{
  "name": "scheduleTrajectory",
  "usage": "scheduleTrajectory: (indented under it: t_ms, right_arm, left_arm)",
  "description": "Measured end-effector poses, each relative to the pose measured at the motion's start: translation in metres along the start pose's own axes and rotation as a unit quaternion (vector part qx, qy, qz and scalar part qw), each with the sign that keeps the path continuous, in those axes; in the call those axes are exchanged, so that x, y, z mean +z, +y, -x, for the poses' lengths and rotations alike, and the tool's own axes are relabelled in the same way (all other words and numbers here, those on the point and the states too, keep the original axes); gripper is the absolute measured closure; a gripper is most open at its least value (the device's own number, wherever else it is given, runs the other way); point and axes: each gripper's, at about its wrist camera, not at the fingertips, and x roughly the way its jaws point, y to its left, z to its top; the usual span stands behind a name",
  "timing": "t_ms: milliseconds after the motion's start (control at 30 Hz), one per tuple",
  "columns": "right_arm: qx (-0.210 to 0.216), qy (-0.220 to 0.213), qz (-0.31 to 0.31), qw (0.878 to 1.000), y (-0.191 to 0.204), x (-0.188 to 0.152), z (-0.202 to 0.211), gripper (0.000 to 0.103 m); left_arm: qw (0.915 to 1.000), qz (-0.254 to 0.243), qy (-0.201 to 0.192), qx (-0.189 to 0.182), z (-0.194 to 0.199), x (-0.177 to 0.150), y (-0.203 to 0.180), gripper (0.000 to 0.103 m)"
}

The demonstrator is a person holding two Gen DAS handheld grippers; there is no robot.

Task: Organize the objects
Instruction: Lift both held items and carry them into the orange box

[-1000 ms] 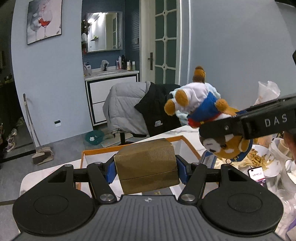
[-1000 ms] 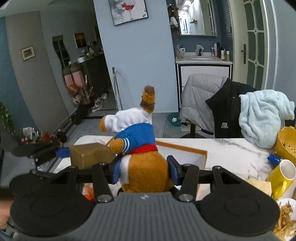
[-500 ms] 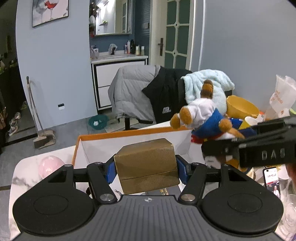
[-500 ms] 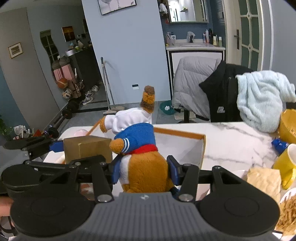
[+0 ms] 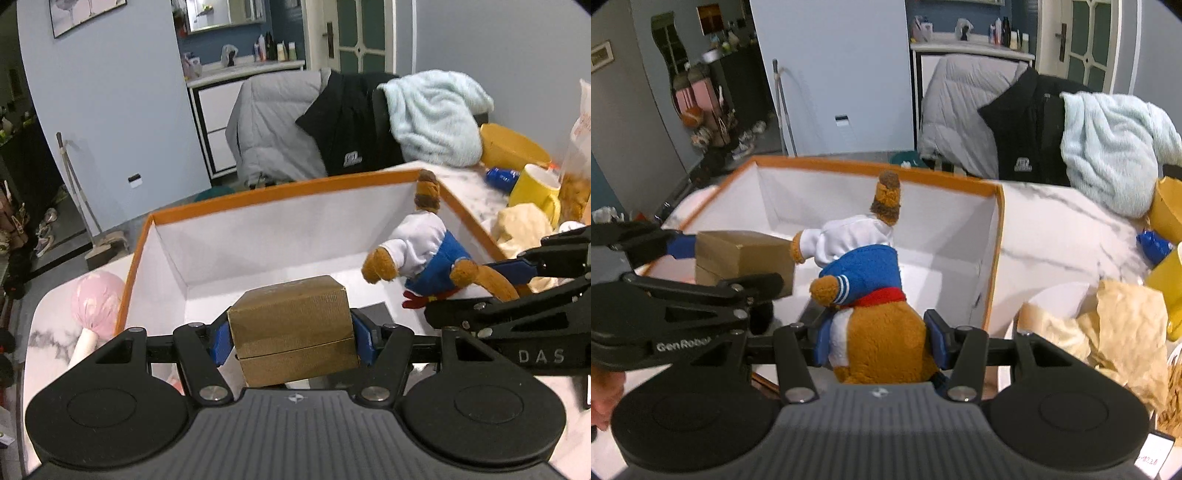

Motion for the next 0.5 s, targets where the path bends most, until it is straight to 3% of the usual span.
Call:
scheduleTrajectory:
  t_ms: [333,500]
  right_arm:
    - [-0.009,0.005,0.012,1.0,0.003,-0.005,-0.014,0.049]
    - [-0.02,-0.007,0.027,0.999,0.009,-0.008,-0.016,0.049]
  left_arm:
    - [0.999,-0.025,0.034,0.018,-0.023,-0.009,-0.009,0.03]
    - [0.9989,-0.002,0.042,0.018,-0.028,-0.011,-0.004,0.029]
